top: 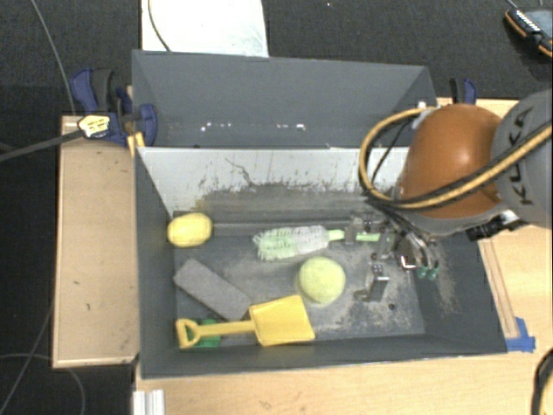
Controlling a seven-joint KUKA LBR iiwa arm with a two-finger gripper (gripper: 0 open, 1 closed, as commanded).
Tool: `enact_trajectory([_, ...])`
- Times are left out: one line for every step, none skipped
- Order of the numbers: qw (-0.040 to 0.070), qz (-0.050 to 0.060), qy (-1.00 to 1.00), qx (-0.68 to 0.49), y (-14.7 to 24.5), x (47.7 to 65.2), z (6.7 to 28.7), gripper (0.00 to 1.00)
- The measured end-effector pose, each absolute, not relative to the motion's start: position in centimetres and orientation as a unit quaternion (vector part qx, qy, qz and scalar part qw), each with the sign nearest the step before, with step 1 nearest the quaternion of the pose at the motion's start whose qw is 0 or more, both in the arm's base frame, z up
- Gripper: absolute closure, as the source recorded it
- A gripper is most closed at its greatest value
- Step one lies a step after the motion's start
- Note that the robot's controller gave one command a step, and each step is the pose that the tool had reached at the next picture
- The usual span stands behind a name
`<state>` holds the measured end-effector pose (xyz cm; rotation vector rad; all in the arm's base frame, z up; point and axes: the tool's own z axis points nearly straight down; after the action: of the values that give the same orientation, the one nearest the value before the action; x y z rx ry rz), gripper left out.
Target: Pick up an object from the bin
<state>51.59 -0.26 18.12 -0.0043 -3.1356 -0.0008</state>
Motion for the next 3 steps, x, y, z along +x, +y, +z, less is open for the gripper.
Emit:
enact_trajectory([-0.001, 0.000, -1.000, -0.001, -0.3, 51.8, 18.6, 0.00])
enact_trajectory([0.002, -0.001, -0.999, -0.032, 0.3, 55.0, 6.9, 0.00])
enact_trajectory([-0.009, -0.001, -0.998, -0.063, -1.7, 59.2, 14.6, 0.00])
